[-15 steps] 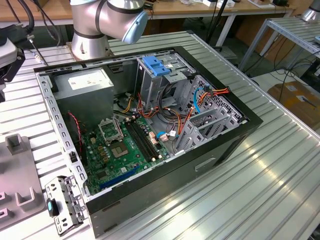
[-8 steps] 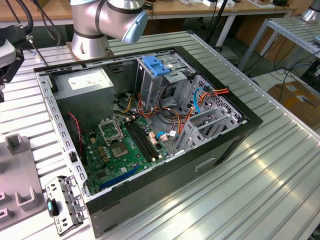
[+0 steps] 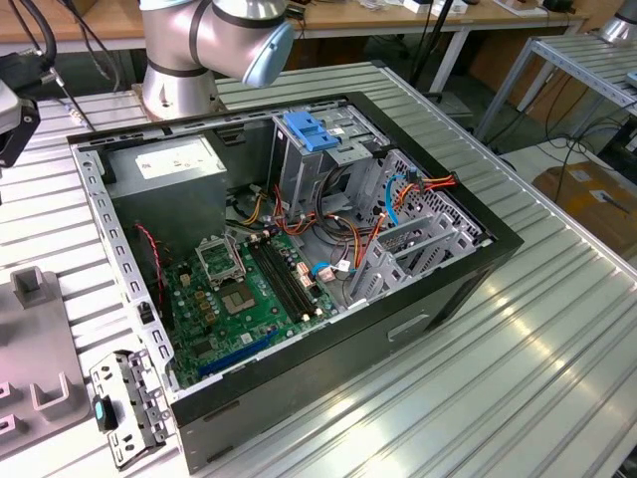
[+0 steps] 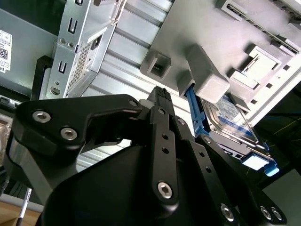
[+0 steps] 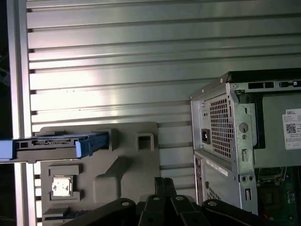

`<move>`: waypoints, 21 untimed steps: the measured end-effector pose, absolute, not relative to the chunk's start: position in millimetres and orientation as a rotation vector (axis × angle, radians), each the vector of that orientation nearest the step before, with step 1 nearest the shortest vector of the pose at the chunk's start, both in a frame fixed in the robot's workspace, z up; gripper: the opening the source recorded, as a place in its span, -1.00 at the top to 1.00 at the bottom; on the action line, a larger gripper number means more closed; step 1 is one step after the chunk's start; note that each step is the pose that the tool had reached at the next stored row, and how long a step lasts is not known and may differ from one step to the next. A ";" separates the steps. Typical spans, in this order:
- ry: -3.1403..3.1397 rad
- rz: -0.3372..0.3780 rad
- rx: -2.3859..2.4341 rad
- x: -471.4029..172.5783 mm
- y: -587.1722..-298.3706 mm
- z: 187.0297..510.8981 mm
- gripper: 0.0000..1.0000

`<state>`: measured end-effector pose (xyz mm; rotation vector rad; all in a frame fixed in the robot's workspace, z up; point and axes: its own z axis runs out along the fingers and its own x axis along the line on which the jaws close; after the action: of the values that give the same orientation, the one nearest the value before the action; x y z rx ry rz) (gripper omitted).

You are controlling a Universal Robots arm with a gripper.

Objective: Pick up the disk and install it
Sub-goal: 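Reach for the disk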

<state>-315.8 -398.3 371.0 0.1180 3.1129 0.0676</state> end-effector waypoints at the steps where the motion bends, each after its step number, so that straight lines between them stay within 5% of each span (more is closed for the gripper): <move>1: 3.113 0.068 0.118 -317.4 -398.2 370.7 0.79; 21: 3.113 0.068 0.118 -329.7 -396.2 369.7 0.79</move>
<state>-329.7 -396.2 369.7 0.1179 3.1129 0.0676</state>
